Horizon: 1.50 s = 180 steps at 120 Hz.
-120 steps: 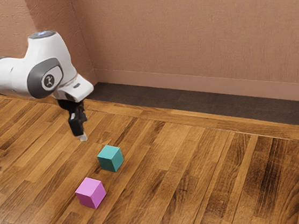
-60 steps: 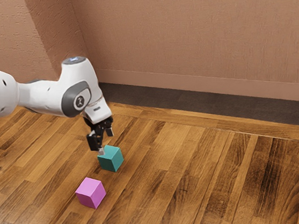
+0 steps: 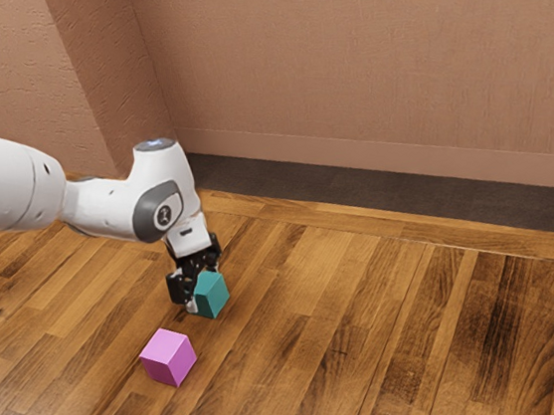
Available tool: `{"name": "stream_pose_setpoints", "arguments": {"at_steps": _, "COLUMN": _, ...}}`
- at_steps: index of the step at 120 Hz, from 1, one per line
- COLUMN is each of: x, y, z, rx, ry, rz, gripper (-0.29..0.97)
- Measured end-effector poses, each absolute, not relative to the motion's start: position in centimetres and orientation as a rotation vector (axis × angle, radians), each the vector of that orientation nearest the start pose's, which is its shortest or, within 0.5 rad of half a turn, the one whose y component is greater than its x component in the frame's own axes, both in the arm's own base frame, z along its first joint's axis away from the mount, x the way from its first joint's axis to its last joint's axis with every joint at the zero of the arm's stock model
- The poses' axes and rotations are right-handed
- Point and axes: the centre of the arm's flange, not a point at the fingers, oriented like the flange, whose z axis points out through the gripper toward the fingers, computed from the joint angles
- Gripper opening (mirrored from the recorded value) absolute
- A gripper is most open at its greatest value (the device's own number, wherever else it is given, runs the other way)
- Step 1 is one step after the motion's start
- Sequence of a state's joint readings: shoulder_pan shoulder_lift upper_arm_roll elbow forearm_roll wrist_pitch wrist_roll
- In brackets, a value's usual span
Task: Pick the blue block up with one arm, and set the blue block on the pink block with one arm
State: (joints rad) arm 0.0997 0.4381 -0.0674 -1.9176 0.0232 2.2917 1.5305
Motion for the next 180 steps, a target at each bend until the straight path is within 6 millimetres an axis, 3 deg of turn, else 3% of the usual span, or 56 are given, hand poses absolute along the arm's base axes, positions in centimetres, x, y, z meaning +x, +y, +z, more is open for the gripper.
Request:
{"name": "stream_pose_setpoints", "arguments": {"at_steps": 9, "x": 61.9, "y": 2.6, "z": 25.5, "rx": -2.32, "ry": 2.199, "rz": 0.057, "gripper": 0.66}}
{"name": "stream_pose_setpoints", "arguments": {"at_steps": 33, "x": 62.2, "y": 2.9, "z": 26.5, "rx": -2.292, "ry": 2.207, "rz": 0.015, "gripper": 0.34}}
{"name": "stream_pose_setpoints", "arguments": {"at_steps": 40, "x": 62.2, "y": 3.0, "z": 28.6, "rx": -2.272, "ry": 2.193, "rz": -0.026, "gripper": 0.32}}
{"name": "stream_pose_setpoints", "arguments": {"at_steps": 47, "x": 61.5, "y": 2.9, "z": 32.9, "rx": -2.243, "ry": 2.166, "rz": -0.086, "gripper": 0.33}}
{"name": "stream_pose_setpoints", "arguments": {"at_steps": 57, "x": 59.5, "y": 2.7, "z": 38.6, "rx": -2.215, "ry": 2.137, "rz": -0.151, "gripper": 0.34}}
{"name": "stream_pose_setpoints", "arguments": {"at_steps": 64, "x": 57.6, "y": 2.5, "z": 40.4, "rx": -2.211, "ry": 2.137, "rz": -0.157, "gripper": 0.34}}
{"name": "stream_pose_setpoints", "arguments": {"at_steps": 81, "x": 53.2, "y": 2.2, "z": 39.3, "rx": -2.238, "ry": 2.181, "rz": -0.09, "gripper": 0.34}}
{"name": "stream_pose_setpoints", "arguments": {"at_steps": 96, "x": 51.0, "y": 1.9, "z": 37.2, "rx": -2.262, "ry": 2.223, "rz": -0.027, "gripper": 0.33}}
{"name": "stream_pose_setpoints", "arguments": {"at_steps": 123, "x": 50.2, "y": 2.0, "z": 33.8, "rx": -2.294, "ry": 2.273, "rz": 0.052, "gripper": 0.33}}
{"name": "stream_pose_setpoints", "arguments": {"at_steps": 135, "x": 48.3, "y": 2.0, "z": 35.3, "rx": -2.279, "ry": 2.263, "rz": 0.035, "gripper": 0.33}}
{"name": "stream_pose_setpoints", "arguments": {"at_steps": 149, "x": 46.7, "y": 1.8, "z": 34.8, "rx": -2.28, "ry": 2.279, "rz": 0.057, "gripper": 0.33}}
{"name": "stream_pose_setpoints", "arguments": {"at_steps": 180, "x": 46.8, "y": 0.1, "z": 33.3, "rx": -2.27, "ry": 2.318, "rz": 0.044, "gripper": 0.33}}
